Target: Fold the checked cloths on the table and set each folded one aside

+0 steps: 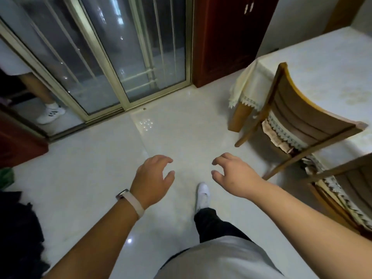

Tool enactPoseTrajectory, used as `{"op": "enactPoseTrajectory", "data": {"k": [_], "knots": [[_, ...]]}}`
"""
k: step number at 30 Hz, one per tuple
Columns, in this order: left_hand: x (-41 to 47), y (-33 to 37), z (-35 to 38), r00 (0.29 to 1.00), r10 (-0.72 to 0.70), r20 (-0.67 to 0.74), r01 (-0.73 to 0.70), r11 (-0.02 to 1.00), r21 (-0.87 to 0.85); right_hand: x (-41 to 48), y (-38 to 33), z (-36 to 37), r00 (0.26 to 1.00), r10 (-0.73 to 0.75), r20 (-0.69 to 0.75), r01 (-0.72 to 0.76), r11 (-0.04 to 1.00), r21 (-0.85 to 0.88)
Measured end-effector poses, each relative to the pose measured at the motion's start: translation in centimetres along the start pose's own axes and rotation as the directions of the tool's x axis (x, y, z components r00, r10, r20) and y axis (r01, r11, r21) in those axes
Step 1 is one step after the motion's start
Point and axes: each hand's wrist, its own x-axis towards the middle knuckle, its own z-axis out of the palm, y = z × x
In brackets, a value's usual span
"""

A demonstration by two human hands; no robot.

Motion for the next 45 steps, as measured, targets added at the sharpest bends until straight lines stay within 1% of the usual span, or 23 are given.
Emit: {"op": "enactPoseTrajectory", "data": {"k": [3, 6, 10, 13, 16, 20, 23, 27, 29, 31, 35, 39, 42, 45], "knots": [[3.9, -0.3, -0.7, 0.999, -0.028, 0.036, 0.026, 0.998, 0.064, 4.9, 0.6, -0.5, 1.000, -0.026, 0.010, 0.026, 0.999, 0.043], [8.6, -0.9, -1.7, 0.997, -0.072, 0.039, 0.068, 0.992, 0.106, 10.6, 1.2, -1.8, 0.997, -0.073, 0.011, 0.072, 0.995, 0.071], [15.9, 0.2, -3.7, 0.995, -0.097, 0.015, 0.094, 0.985, 0.144, 16.9, 2.7, -5.3, 0.991, -0.130, 0.013, 0.129, 0.989, 0.076], [21.5, 1.8, -4.7, 0.997, -0.067, -0.029, 0.070, 0.988, 0.135, 21.3, 4.6, -8.2, 0.988, -0.151, -0.021, 0.152, 0.987, 0.054], [25.6, 3.4, -5.2, 0.999, -0.023, -0.038, 0.027, 0.992, 0.122, 24.2, 6.0, -10.8, 0.991, -0.123, -0.051, 0.126, 0.990, 0.069], [30.9, 4.5, -5.5, 0.999, 0.036, 0.030, -0.040, 0.986, 0.164, 27.3, 7.7, -12.7, 0.995, -0.071, -0.072, 0.078, 0.993, 0.088], [34.5, 4.1, -5.5, 0.996, 0.065, 0.061, -0.074, 0.985, 0.157, 29.9, 8.8, -13.4, 0.998, -0.025, -0.061, 0.030, 0.996, 0.085], [39.0, 3.3, -5.2, 0.993, 0.073, 0.097, -0.085, 0.988, 0.129, 33.7, 9.6, -14.3, 0.999, 0.014, -0.038, -0.011, 0.997, 0.074], [42.0, 2.6, -4.9, 0.987, 0.079, 0.138, -0.098, 0.987, 0.131, 36.0, 9.9, -14.8, 0.998, 0.047, -0.033, -0.045, 0.997, 0.063], [45.4, 2.1, -4.9, 0.978, 0.107, 0.178, -0.128, 0.985, 0.113, 38.5, 10.1, -15.5, 0.996, 0.081, -0.041, -0.079, 0.995, 0.055], [53.4, 0.7, -5.6, 0.965, 0.177, 0.191, -0.192, 0.979, 0.063, 44.3, 10.1, -17.8, 0.986, 0.152, -0.064, -0.152, 0.988, 0.009], [61.6, -0.1, -8.0, 0.941, 0.252, 0.226, -0.278, 0.956, 0.092, 49.6, 9.3, -21.6, 0.972, 0.206, -0.113, -0.212, 0.976, -0.052], [67.6, -0.3, -10.1, 0.905, 0.351, 0.238, -0.384, 0.917, 0.109, 53.5, 9.2, -24.6, 0.951, 0.236, -0.200, -0.259, 0.961, -0.099], [72.6, 0.0, -11.6, 0.893, 0.391, 0.224, -0.424, 0.896, 0.128, 56.4, 9.1, -26.5, 0.924, 0.285, -0.256, -0.307, 0.950, -0.053]]}}
